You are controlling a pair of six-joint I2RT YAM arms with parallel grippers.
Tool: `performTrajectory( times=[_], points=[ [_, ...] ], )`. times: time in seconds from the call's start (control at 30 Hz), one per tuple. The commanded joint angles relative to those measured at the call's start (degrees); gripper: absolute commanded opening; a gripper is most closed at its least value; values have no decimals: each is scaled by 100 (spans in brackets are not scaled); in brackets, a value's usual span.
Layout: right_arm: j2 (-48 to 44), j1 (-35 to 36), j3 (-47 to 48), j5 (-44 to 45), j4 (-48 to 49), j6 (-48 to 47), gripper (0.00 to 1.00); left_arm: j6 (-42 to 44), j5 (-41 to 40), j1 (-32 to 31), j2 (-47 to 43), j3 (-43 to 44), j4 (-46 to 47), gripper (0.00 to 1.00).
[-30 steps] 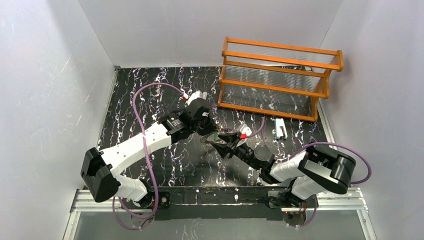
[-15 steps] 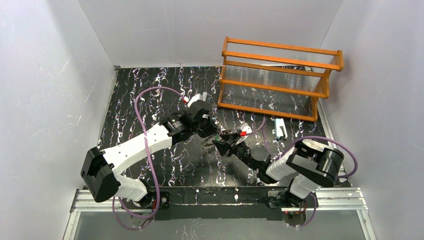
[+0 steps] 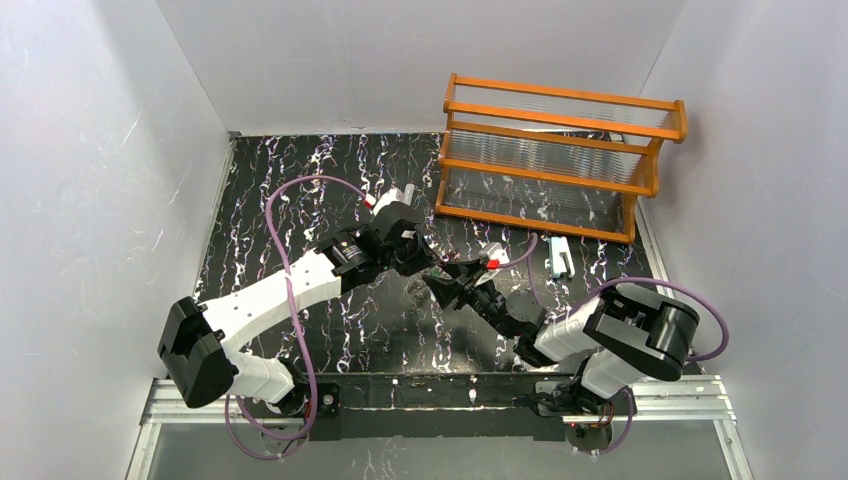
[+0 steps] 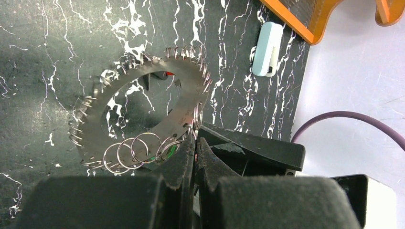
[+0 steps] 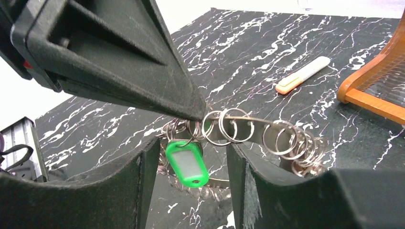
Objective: Remove the keys from the keyring
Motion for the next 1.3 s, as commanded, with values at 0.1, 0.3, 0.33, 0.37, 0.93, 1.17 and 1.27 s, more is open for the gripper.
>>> performTrajectory(
  times=[0.1,0.3,0.33,0.37,0.93,1.17,1.27],
  points=[
    [-207,18,73,143,1857,69,64,13,-211,5,-289,-30,14,0],
    [-371,15,-226,515,1812,253,64,117,-339,5,-316,106,-26,0],
    [-376,7,-208,516,1825,255,63,103,-336,3,-316,99,-28,0],
    [-377,9,-161,500,1802,261,62,88,-309,5,-310,90,-16,0],
    [-102,-53,136,393,1878,546,36,-45,-31,5,-277,-32,167,0],
    [26,-178,-187,580,1868,340,1,-27,8,5,-405,102,110,0],
    [99,-239,-345,598,1870,190,1,-9,234,40,-410,215,96,0]
  ],
)
